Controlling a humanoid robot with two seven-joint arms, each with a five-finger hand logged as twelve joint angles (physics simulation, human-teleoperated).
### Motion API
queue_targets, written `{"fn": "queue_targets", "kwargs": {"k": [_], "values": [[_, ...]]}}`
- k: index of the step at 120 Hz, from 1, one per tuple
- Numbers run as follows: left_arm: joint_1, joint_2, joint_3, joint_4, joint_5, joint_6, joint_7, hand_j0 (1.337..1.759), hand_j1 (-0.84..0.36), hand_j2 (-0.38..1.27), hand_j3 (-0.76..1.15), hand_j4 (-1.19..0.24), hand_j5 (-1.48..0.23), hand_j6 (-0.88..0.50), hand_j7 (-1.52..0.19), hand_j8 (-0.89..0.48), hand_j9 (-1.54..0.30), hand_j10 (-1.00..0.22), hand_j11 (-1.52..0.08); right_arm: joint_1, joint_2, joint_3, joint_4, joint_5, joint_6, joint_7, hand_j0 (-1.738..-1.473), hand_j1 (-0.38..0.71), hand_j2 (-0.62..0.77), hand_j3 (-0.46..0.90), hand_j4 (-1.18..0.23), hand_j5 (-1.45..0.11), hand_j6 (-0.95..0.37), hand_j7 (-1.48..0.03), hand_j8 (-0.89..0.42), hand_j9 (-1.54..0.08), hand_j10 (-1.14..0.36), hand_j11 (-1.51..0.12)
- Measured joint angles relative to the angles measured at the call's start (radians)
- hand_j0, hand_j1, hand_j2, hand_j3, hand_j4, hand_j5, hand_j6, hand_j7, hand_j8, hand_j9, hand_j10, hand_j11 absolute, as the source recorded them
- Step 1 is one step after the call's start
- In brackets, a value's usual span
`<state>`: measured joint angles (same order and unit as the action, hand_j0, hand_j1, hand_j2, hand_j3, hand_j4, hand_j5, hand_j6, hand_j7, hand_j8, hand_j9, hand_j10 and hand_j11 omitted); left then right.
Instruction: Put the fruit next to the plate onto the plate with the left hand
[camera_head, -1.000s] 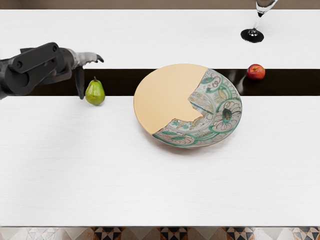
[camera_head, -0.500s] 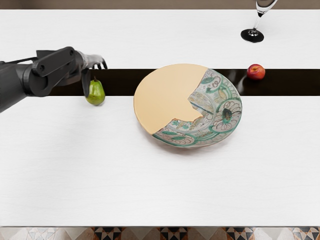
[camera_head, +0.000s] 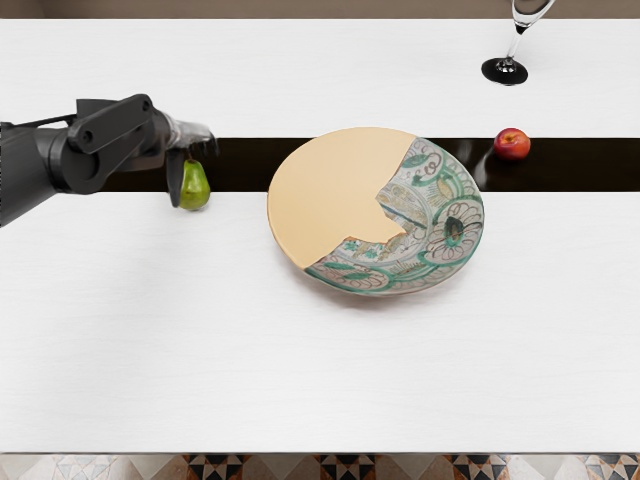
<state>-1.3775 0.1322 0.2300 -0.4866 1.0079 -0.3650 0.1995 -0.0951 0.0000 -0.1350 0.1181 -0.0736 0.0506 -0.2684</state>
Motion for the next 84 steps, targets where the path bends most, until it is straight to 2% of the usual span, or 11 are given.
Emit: {"fn": "queue_targets", "kwargs": {"k": [84], "values": [[0.014,-0.024,0.011,0.002,0.001,-0.008,0.004,1.658,0.0,0.06,0.0,-0.29,-0.38,-0.29,-0.38,-0.29,-0.38,-0.29,-0.38,-0.001,0.0,0.0,0.0,0.0,0.0,0.0,-1.658,-0.35,0.0,0.0,0.0,0.0,0.0,0.0,0.0,0.0,0.0,0.0]]}}
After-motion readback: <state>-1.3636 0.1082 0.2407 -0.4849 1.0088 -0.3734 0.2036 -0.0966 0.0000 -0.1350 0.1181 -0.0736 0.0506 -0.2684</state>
